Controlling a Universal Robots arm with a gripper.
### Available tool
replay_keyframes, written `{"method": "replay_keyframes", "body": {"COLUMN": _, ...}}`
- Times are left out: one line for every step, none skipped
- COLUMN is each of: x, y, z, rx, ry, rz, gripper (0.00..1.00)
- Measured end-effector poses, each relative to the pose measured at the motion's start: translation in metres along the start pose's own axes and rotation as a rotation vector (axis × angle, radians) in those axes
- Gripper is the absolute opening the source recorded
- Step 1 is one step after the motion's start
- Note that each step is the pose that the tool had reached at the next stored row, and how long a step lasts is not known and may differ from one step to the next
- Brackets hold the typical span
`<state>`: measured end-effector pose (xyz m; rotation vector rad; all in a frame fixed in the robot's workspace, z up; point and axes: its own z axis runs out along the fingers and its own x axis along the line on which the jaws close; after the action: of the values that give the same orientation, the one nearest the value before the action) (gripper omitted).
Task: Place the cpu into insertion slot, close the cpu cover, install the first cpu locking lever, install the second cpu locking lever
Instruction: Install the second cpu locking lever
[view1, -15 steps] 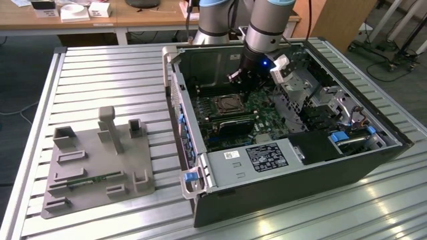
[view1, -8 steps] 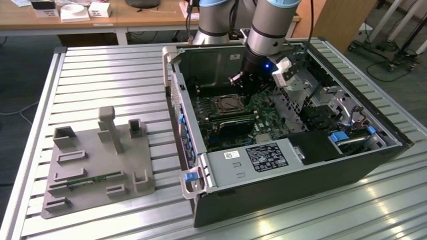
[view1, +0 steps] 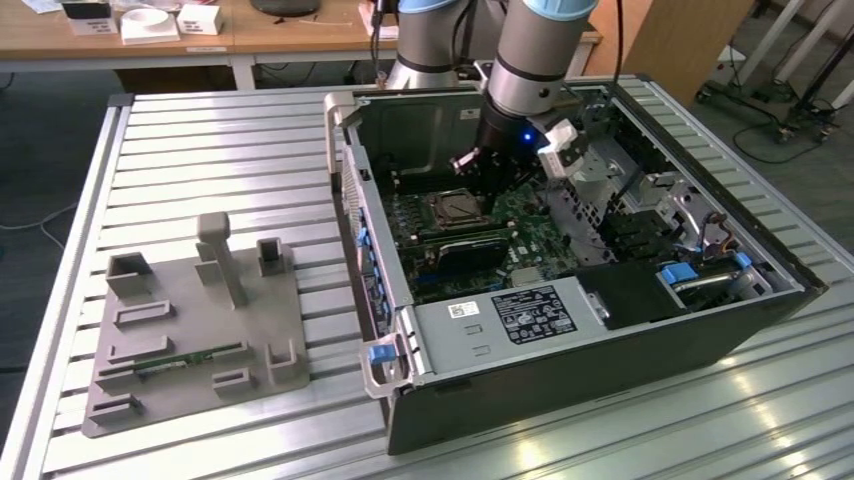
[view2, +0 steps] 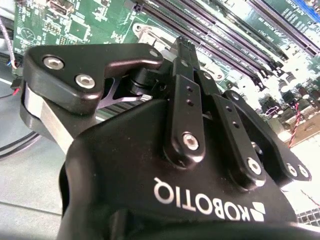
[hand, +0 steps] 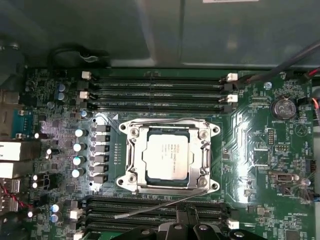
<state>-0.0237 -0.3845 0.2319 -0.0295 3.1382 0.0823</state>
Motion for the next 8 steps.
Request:
{"method": "replay_keyframes", "body": {"x": 0.0002, "y": -0.0008, "z": 0.0002, "rx": -0.0001, "ry": 0.0005, "rz": 0.000, "gripper": 0.10}}
{"method": "replay_keyframes", "body": {"x": 0.0004, "y": -0.0017, "z": 0.0003, "rx": -0.0001, "ry": 0.0010, "rz": 0.000, "gripper": 0.10}}
{"method": "replay_keyframes", "body": {"x": 0.0006, "y": -0.0023, "z": 0.0004, "rx": -0.0002, "ry": 0.0011, "rz": 0.000, "gripper": 0.10}}
{"method": "replay_keyframes", "body": {"x": 0.0008, "y": -0.0025, "z": 0.0005, "rx": -0.0003, "ry": 0.0012, "rz": 0.000, "gripper": 0.10}}
{"method": "replay_keyframes", "body": {"x": 0.0008, "y": -0.0025, "z": 0.0005, "rx": -0.0002, "ry": 0.0013, "rz": 0.000, "gripper": 0.10}}
{"method": "replay_keyframes", "body": {"x": 0.0008, "y": -0.0025, "z": 0.0005, "rx": -0.0002, "ry": 0.0013, "rz": 0.000, "gripper": 0.10}}
{"method": "replay_keyframes", "body": {"x": 0.0009, "y": -0.0025, "z": 0.0005, "rx": -0.0001, "ry": 0.0013, "rz": 0.000, "gripper": 0.10}}
{"method": "replay_keyframes", "body": {"x": 0.0011, "y": -0.0025, "z": 0.0005, "rx": -0.0002, "ry": 0.0013, "rz": 0.000, "gripper": 0.10}}
